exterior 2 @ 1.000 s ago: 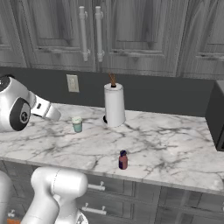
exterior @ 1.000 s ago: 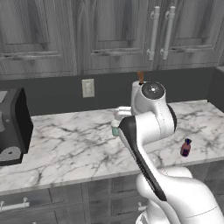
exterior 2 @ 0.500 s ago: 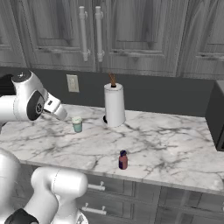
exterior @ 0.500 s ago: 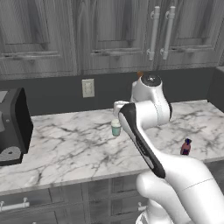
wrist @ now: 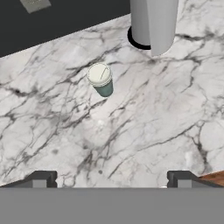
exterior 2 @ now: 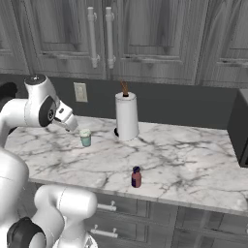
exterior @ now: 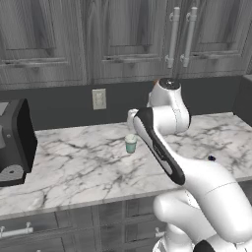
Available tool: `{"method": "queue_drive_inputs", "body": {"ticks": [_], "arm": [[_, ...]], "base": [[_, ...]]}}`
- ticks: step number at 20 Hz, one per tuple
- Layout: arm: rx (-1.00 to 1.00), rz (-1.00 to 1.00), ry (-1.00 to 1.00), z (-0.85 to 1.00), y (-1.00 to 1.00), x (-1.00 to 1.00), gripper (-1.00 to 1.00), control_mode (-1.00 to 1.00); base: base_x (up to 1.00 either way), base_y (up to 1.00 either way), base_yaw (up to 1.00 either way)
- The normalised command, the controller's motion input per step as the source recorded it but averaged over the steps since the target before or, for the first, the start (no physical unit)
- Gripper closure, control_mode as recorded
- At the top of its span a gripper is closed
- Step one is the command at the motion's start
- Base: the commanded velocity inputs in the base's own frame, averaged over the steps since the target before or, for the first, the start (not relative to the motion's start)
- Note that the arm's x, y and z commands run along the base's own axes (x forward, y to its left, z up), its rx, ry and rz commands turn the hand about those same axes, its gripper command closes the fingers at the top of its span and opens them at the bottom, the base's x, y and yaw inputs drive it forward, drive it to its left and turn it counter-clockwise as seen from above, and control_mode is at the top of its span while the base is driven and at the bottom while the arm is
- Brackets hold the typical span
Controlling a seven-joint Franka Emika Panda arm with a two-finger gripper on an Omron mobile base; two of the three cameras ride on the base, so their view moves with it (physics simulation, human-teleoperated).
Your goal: Move the drinks to the dining counter.
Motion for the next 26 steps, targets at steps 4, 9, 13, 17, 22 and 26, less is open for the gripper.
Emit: {"method": "queue_drive_inputs", "body": {"ticks": [4,9,13,17,22,26], "arm": [[0.0,0.0,0.0,-0.14,0.0,0.0,-1.0,-1.0],[0.0,0.0,-0.03,-0.27,0.0,0.0,-1.0,-1.0],[0.0,0.0,0.0,-0.22,0.0,0.0,-1.0,-1.0],[0.02,0.0,0.0,-0.27,0.02,0.01,-1.0,-1.0],[0.0,0.0,0.02,-0.05,0.0,0.11,-1.0,-1.0],[0.0,0.0,0.03,-0.08,0.0,0.22,-1.0,-1.0]], "base": [[0.0,0.0,0.0],[0.0,0.0,0.0],[0.0,0.0,0.0],[0.0,0.0,0.0],[0.0,0.0,0.0],[0.0,0.0,0.0]]}}
